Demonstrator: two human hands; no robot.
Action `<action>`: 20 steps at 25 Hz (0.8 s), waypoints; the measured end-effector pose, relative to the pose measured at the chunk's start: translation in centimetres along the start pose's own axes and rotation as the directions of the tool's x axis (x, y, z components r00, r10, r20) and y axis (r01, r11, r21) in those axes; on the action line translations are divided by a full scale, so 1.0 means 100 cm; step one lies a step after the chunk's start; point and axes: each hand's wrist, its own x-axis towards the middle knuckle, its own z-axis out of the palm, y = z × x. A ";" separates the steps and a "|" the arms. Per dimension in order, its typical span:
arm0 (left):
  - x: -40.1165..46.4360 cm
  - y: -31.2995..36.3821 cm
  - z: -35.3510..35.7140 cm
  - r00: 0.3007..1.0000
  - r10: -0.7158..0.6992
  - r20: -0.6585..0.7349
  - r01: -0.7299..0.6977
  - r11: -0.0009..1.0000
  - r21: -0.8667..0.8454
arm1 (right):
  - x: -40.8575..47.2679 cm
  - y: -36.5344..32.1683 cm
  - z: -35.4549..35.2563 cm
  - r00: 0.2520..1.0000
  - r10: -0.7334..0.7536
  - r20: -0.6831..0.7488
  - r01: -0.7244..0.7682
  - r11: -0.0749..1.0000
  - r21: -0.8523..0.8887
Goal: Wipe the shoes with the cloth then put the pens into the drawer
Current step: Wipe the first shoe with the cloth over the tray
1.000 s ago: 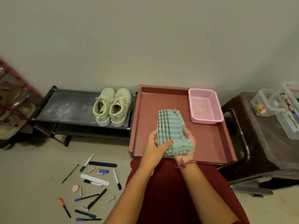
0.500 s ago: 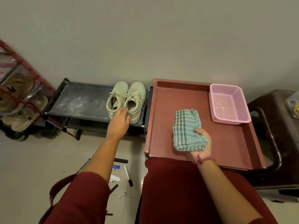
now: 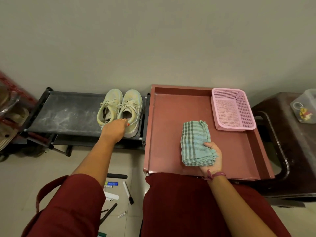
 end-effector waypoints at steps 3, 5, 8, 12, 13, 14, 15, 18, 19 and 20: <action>-0.007 0.013 -0.018 0.991 0.003 -0.131 -0.006 1.000 -0.021 | -0.012 -0.006 0.003 1.000 -0.011 -0.004 0.011 1.000 0.015; -0.010 0.023 -0.035 0.979 -0.052 -0.196 0.026 0.991 -0.130 | -0.021 -0.010 0.005 1.000 -0.021 -0.001 0.021 1.000 0.021; -0.020 0.034 -0.060 0.950 -0.131 -0.285 0.042 0.953 -0.299 | -0.040 -0.018 0.009 0.998 -0.058 0.017 0.058 0.998 0.030; -0.047 0.051 -0.093 0.940 -0.148 -0.306 -0.009 0.889 -0.458 | -0.070 -0.028 0.011 0.994 -0.104 0.042 0.102 0.994 0.048; -0.055 0.055 -0.101 0.945 -0.145 -0.294 -0.018 0.873 -0.488 | -0.078 -0.030 0.011 0.993 -0.102 0.057 0.099 0.994 0.049; -0.061 0.059 -0.109 0.948 -0.138 -0.286 -0.028 0.861 -0.508 | -0.085 -0.032 0.012 0.993 -0.100 0.062 0.098 0.994 0.043; -0.069 0.066 -0.116 0.951 -0.118 -0.287 -0.049 0.856 -0.514 | -0.093 -0.035 0.014 0.993 -0.100 0.063 0.098 0.995 0.034; -0.099 0.096 -0.130 0.954 -0.032 -0.297 -0.158 0.789 -0.593 | -0.116 -0.043 0.019 0.993 -0.094 0.065 0.093 0.996 0.012; -0.111 0.109 -0.131 0.956 0.012 -0.292 -0.205 0.739 -0.642 | -0.124 -0.047 0.022 0.993 -0.096 0.066 0.097 0.995 -0.010; -0.119 0.120 -0.128 0.958 0.050 -0.282 -0.238 0.689 -0.685 | -0.130 -0.050 0.025 0.993 -0.100 0.061 0.103 0.994 -0.044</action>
